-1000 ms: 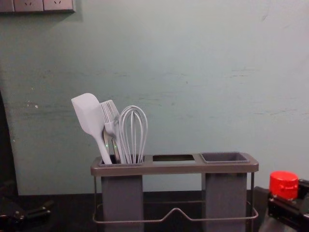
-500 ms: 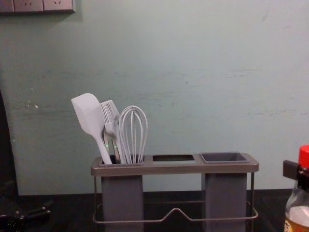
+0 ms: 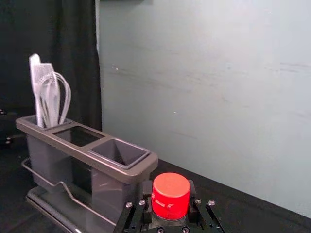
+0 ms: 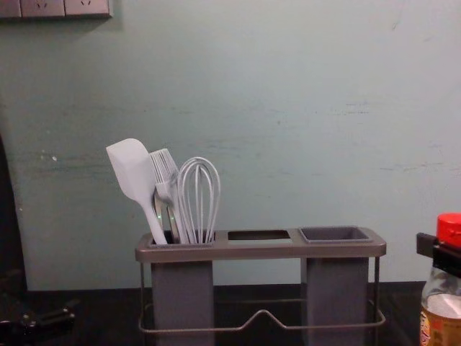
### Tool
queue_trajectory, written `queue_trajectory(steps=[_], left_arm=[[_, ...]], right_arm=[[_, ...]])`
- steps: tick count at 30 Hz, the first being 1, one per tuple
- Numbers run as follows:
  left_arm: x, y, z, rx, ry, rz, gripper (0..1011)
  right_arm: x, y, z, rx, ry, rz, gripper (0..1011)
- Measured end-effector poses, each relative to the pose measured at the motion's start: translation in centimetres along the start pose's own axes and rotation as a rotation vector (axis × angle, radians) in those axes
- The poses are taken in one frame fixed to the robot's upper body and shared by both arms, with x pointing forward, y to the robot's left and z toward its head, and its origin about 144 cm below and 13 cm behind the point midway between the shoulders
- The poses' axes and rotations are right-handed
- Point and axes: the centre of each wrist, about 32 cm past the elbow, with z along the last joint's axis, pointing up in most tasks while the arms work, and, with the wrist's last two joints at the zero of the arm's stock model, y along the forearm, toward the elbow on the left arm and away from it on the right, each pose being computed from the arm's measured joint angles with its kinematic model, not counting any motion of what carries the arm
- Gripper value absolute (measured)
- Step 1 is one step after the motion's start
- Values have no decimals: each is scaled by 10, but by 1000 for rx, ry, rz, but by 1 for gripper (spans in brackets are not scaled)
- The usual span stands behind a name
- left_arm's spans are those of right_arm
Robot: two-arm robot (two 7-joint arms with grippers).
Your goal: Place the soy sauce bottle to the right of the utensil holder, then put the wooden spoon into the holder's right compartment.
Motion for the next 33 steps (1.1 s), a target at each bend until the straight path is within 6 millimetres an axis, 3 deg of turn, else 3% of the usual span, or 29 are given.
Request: queue_trajectory(steps=[11, 33], left_arm=[[0, 0, 0, 0, 0, 0, 1005], [0, 0, 0, 0, 0, 0, 1005]], right_arm=[[4, 22, -6, -18, 19, -10, 383], [6, 40, -9, -2, 42, -16, 382]])
